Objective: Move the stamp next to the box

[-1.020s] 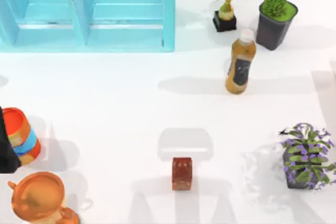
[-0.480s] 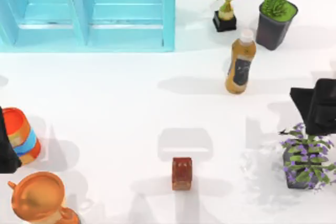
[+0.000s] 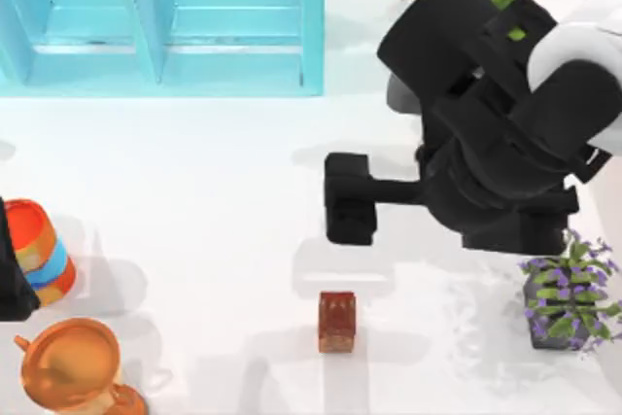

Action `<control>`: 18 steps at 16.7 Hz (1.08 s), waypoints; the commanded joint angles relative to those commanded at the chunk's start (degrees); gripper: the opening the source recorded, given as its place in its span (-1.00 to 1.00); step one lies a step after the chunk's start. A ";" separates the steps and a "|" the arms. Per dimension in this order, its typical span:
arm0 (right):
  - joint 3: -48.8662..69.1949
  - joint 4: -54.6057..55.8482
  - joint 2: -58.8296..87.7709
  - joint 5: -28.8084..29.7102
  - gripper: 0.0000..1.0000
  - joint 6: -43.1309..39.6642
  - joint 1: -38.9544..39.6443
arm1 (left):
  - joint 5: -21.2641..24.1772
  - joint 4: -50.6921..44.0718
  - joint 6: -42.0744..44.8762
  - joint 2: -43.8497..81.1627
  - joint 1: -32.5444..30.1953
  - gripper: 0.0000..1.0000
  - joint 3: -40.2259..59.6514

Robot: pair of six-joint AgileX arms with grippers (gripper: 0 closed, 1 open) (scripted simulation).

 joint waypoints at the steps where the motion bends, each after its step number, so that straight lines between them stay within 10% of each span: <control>1: 3.97 -2.91 4.72 -0.08 1.00 1.59 1.21 | 0.00 0.00 0.00 0.00 0.00 1.00 0.00; 8: 22.29 -15.59 25.31 -0.71 1.00 7.64 4.73 | 0.00 0.00 0.00 0.00 0.00 1.00 0.00; 18: 19.73 -11.94 27.43 -0.75 1.00 7.73 4.63 | 0.00 0.00 0.00 0.00 0.00 1.00 0.00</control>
